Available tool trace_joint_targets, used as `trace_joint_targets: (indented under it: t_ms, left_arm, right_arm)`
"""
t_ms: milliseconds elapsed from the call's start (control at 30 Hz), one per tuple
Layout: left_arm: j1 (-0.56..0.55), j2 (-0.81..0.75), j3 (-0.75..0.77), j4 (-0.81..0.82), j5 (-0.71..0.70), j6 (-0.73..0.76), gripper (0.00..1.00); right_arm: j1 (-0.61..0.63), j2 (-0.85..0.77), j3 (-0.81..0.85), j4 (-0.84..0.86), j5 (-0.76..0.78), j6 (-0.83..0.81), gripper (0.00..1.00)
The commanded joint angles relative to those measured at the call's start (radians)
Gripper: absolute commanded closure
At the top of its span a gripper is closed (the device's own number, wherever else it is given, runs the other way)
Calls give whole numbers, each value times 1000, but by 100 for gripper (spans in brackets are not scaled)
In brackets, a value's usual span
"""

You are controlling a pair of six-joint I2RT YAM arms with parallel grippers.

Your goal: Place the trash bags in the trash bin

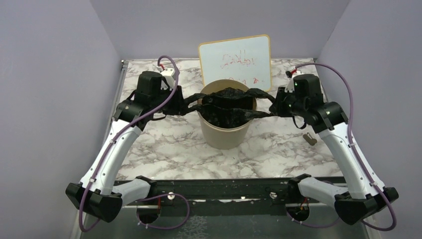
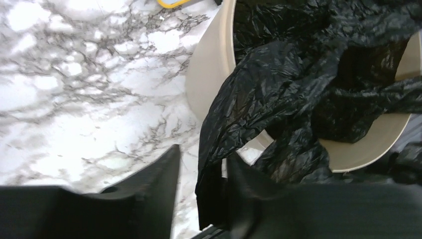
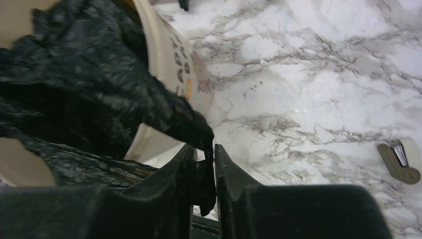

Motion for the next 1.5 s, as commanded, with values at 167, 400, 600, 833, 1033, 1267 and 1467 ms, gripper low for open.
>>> trace_joint_targets:
  t_ms: [167, 400, 600, 833, 1033, 1267, 1467]
  left_arm:
    - [6, -17, 218, -49, 29, 142, 22]
    - [6, -12, 323, -93, -57, 225, 1]
    - [6, 85, 400, -85, 175, 371, 1]
    - [4, 183, 438, -95, 364, 507, 2]
    - [-24, 228, 435, -106, 314, 541, 4]
    - [-73, 280, 449, -156, 250, 558, 17]
    - [-98, 281, 432, -157, 220, 565, 33]
  right_arm:
    - [-2, -57, 131, 60, -65, -120, 56]
    - [-1, -64, 189, 86, 4, -222, 34]
    - [-1, -154, -8, 416, -362, -397, 23]
    - [1, -109, -75, 474, -473, -594, 26]
    - [1, -86, -100, 437, -412, -828, 37]
    - [8, -83, -136, 476, -508, -893, 40]
    - [10, -94, -179, 562, -513, -971, 43]
